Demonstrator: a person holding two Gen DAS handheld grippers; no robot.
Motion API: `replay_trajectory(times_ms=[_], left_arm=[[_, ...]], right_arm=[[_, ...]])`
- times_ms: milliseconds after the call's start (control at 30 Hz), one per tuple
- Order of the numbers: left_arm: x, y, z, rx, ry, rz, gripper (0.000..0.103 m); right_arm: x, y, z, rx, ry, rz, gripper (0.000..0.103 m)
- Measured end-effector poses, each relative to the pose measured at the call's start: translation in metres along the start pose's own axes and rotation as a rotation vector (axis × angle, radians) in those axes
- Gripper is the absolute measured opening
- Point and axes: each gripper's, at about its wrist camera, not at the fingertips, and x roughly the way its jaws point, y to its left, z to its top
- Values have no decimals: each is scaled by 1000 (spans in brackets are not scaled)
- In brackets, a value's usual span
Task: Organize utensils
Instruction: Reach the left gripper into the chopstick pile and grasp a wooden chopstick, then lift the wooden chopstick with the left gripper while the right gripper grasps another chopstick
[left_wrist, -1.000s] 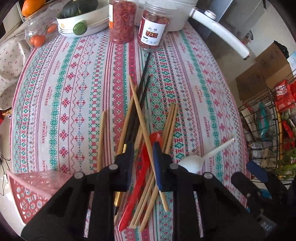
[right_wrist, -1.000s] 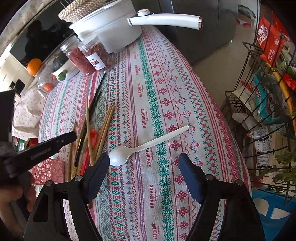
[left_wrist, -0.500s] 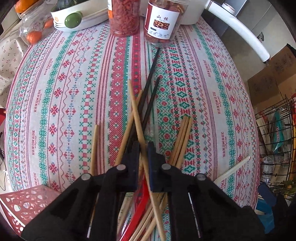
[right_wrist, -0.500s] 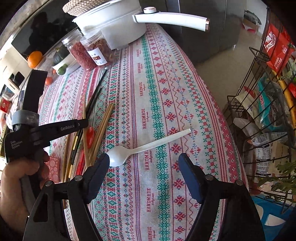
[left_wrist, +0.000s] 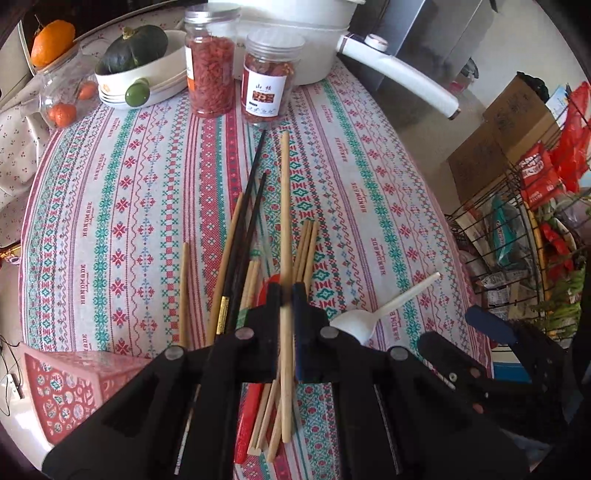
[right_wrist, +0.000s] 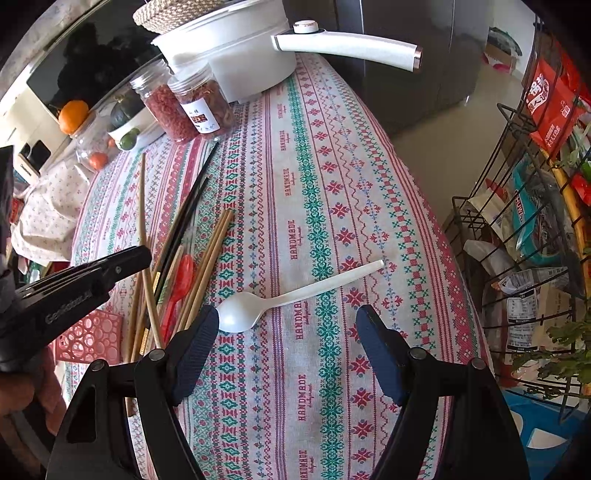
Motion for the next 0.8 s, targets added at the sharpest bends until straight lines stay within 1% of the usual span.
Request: replay_trajectory(times_ms=[100,367,500,600,700,767,800], left_arm=[[-22,3,-9,19,-39,-31,7],[-80,29,-40,30,-151,-110,7],[-108,43,-60,36,-220,-137,7],[-125,54,-68,44,-241,-147,7],[-137,68,-77,43,-259,-150,7],[-146,79,-83,30,-266,-160,7],[-149,85,-86,24,-270,-165,7]], right_arm=[[-1,3,0,-3,-4,-3,79],[1,22,0,-20,-6,-5,79],[9,44,0,-47,5,27,79],[19,65,1,-84,18,71,76],[35,84,3,-86,56,116,62],[48,93,6,-65,83,147,45],[55,97,7,-52,92,165,41]])
